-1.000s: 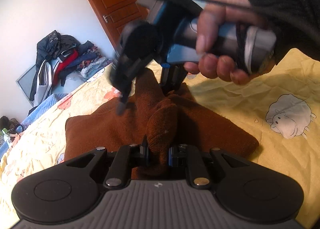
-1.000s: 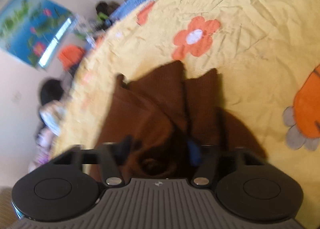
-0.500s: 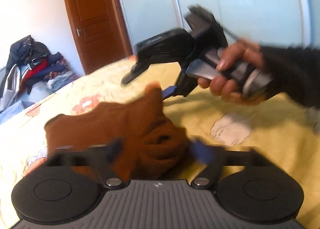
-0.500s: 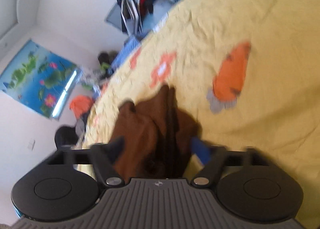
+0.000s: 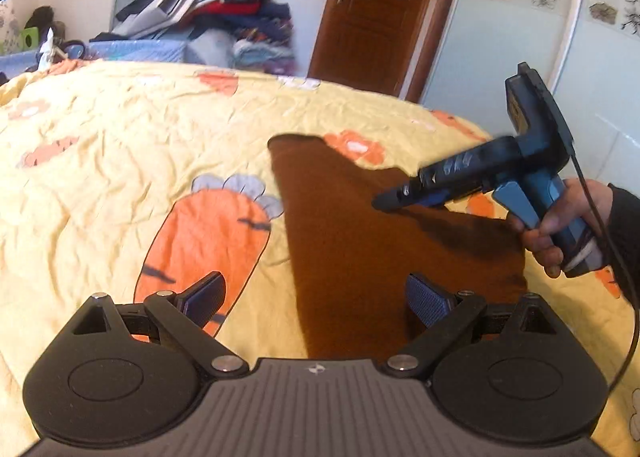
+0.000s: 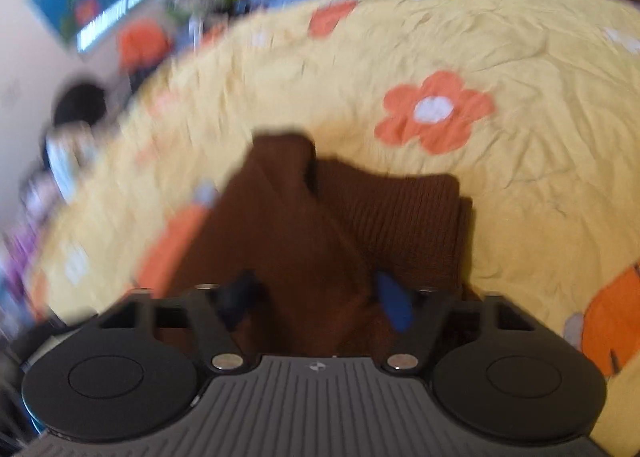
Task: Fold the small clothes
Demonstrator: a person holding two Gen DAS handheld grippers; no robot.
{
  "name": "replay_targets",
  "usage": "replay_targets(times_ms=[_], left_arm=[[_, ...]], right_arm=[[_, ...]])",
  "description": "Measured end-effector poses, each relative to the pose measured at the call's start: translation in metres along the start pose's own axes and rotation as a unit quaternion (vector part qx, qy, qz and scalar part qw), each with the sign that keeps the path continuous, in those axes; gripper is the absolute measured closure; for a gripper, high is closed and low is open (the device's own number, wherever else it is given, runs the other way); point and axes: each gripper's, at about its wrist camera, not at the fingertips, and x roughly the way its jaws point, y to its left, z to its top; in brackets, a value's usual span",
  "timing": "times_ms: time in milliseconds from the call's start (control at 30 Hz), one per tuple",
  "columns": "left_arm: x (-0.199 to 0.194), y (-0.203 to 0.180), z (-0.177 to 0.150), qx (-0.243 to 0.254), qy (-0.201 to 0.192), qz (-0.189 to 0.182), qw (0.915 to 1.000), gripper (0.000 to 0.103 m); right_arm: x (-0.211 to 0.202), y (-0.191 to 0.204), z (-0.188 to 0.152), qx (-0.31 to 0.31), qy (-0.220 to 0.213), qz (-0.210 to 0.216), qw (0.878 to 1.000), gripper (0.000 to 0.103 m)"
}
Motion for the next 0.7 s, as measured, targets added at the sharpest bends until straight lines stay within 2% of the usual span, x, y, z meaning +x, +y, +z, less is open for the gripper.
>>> replay_targets(times_ms=[33,100,167,200,267,300,333,400,433,467,567,600,633,700], left_arm=[[-0.002,0.000,-0.001,0.006,0.000,0.002,1.0000,0.006],[-0.003,-0.003,-0.004,0.019,-0.002,-0.002,0.9998,0.006],[-0.001,-0.002,-0.006,0.023,-0.001,-0.011,0.9997,0.006],[0.003,-0.003,-0.005,0.023,0.002,-0.017,0.9996,0.006],[0.014,-0.001,-0.002,0.014,0.007,-0.031,0.9994,0.006],[0.015,0.002,0.001,0.004,0.007,-0.041,0.9991,0.006],[0.017,0.006,0.005,-0.009,0.008,-0.052,0.9986,0.006],[0.025,0.020,0.016,-0.050,0.012,-0.071,0.9961,0.006],[0.031,0.030,0.022,-0.078,0.018,-0.079,0.9937,0.006],[0.041,0.042,0.030,-0.113,0.028,-0.091,0.9890,0.006],[0.083,0.070,0.045,-0.205,0.083,-0.127,0.9669,0.006],[0.097,0.074,0.049,-0.223,0.098,-0.131,0.9608,0.007],[0.105,0.075,0.053,-0.228,0.094,-0.140,0.9590,0.007],[0.122,0.070,0.066,-0.223,0.102,-0.152,0.9575,0.007]], right_arm=[[-0.003,0.004,-0.003,-0.020,0.001,-0.016,1.000,0.073],[-0.017,-0.012,-0.006,-0.005,-0.002,-0.010,1.000,0.093],[-0.030,-0.037,-0.013,0.036,-0.022,-0.016,0.999,0.093],[-0.035,-0.045,-0.019,0.061,-0.032,0.003,0.998,0.093],[-0.047,-0.051,-0.029,0.098,-0.048,0.030,0.994,0.077],[-0.056,-0.050,-0.036,0.114,-0.059,0.034,0.991,0.057],[-0.069,-0.050,-0.043,0.127,-0.077,0.041,0.988,0.030],[-0.100,-0.051,-0.056,0.157,-0.132,0.045,0.978,0.000],[-0.114,-0.054,-0.065,0.171,-0.156,0.040,0.972,0.000],[-0.119,-0.058,-0.070,0.186,-0.160,0.036,0.969,0.000],[-0.111,-0.076,-0.084,0.225,-0.128,0.014,0.966,0.000],[-0.103,-0.081,-0.086,0.235,-0.111,0.008,0.966,0.001],[-0.094,-0.085,-0.087,0.247,-0.098,0.010,0.964,0.002],[-0.081,-0.085,-0.087,0.258,-0.107,0.042,0.959,0.002]])
